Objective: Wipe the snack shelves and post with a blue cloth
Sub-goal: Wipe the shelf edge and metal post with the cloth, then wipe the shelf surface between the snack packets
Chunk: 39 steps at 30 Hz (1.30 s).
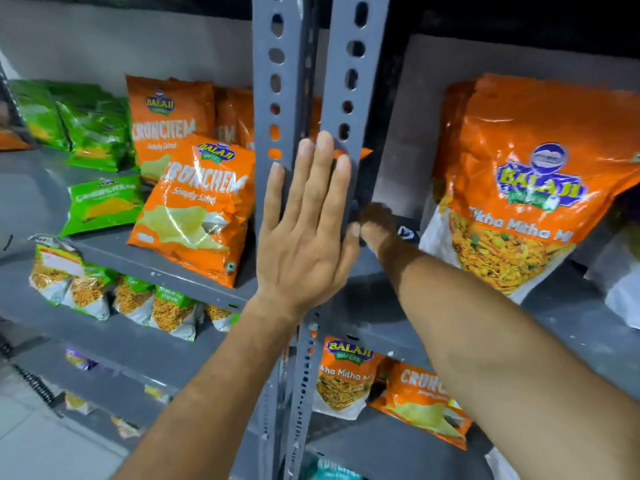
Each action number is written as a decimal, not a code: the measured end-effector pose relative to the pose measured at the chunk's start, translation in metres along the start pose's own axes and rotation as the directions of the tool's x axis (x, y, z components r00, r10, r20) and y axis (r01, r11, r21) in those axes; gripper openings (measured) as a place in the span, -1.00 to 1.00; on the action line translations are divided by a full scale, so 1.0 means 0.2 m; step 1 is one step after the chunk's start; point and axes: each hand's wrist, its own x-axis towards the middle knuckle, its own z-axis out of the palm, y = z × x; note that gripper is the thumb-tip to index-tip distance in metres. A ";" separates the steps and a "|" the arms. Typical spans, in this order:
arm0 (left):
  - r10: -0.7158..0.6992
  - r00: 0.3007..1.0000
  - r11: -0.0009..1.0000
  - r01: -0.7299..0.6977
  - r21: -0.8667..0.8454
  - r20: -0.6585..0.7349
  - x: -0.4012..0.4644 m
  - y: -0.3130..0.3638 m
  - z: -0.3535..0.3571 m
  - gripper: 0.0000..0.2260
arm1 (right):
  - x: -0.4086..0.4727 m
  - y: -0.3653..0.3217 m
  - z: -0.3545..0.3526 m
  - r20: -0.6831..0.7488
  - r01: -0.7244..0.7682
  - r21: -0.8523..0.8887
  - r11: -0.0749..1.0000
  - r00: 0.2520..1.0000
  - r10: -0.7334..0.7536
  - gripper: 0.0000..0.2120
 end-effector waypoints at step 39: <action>-0.237 0.452 0.962 0.231 0.144 0.860 -0.29 0.80 -0.05 0.09 | -1.43 1.23 -0.56 -0.070 0.337 0.043 0.941 0.940 -0.333 -0.62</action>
